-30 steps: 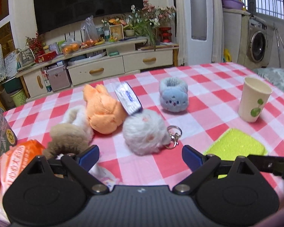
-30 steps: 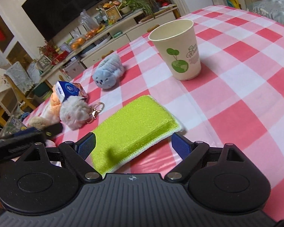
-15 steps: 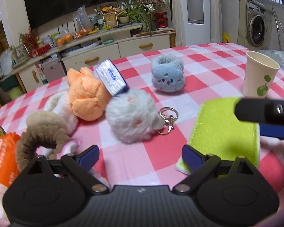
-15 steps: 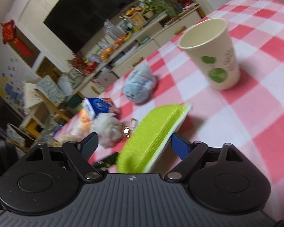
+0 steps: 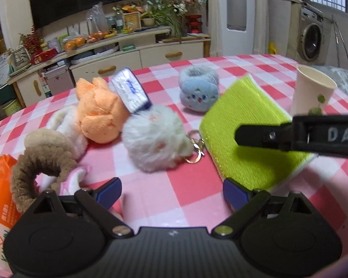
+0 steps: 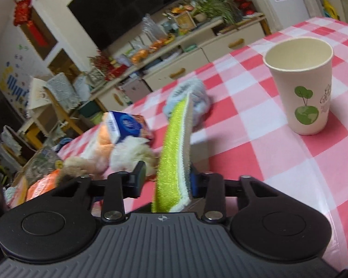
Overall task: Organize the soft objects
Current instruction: 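Tilt the right gripper and grasp the green sponge by its edge, then grasp the white fluffy pompom keychain with the left gripper while the right holds the sponge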
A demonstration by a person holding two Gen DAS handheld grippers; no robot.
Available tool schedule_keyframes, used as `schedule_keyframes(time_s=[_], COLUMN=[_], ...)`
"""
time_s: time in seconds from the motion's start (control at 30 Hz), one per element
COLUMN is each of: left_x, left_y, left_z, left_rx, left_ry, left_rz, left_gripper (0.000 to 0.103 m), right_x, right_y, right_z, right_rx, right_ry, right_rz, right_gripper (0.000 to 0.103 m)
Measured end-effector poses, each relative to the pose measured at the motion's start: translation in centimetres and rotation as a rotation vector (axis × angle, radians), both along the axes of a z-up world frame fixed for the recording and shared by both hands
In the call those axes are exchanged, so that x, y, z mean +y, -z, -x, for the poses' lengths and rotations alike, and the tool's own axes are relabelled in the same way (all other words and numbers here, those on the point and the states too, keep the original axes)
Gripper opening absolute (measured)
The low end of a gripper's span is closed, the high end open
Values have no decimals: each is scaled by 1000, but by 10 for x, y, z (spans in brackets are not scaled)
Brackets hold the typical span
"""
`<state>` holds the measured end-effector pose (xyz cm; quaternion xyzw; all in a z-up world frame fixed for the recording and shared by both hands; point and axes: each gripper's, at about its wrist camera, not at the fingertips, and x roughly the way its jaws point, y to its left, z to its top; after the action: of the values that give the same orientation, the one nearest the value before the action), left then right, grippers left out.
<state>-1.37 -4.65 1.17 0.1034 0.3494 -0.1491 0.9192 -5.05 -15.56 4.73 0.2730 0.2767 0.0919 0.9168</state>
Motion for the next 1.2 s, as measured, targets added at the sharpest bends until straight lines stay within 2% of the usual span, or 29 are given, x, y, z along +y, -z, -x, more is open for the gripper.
schedule_keyframes(time_s=[0.1, 0.33, 0.53, 0.73, 0.8, 0.9, 1.03, 1.2], left_x=[4, 9, 14, 16, 17, 15, 20, 31], left_y=[-5, -8, -9, 2, 5, 4, 4, 4], left_z=[-5, -28, -49, -64, -68, -66, -61, -59], left_rx=[-19, -27, -13, 36, 45, 33, 20, 25], left_ry=[-29, -98, -152, -151, -150, -117, -95, -29], left_rz=[16, 68, 133, 149, 147, 136, 157, 179], left_gripper=[94, 94, 93, 71, 59, 51, 48, 46], right_x=[-1, -4, -5, -1, -3, -9, -8, -28], right_y=[0, -11, -12, -11, -11, -11, -8, -14], right_z=[-3, 3, 4, 3, 2, -3, -14, -16], right_rx=[9, -11, -12, -48, -47, -35, -38, -16], right_ry=[11, 28, 15, -25, -41, -76, -152, -191], right_rz=[47, 180, 213, 268, 249, 191, 195, 132], right_gripper=[32, 29, 29, 30, 30, 30, 29, 28])
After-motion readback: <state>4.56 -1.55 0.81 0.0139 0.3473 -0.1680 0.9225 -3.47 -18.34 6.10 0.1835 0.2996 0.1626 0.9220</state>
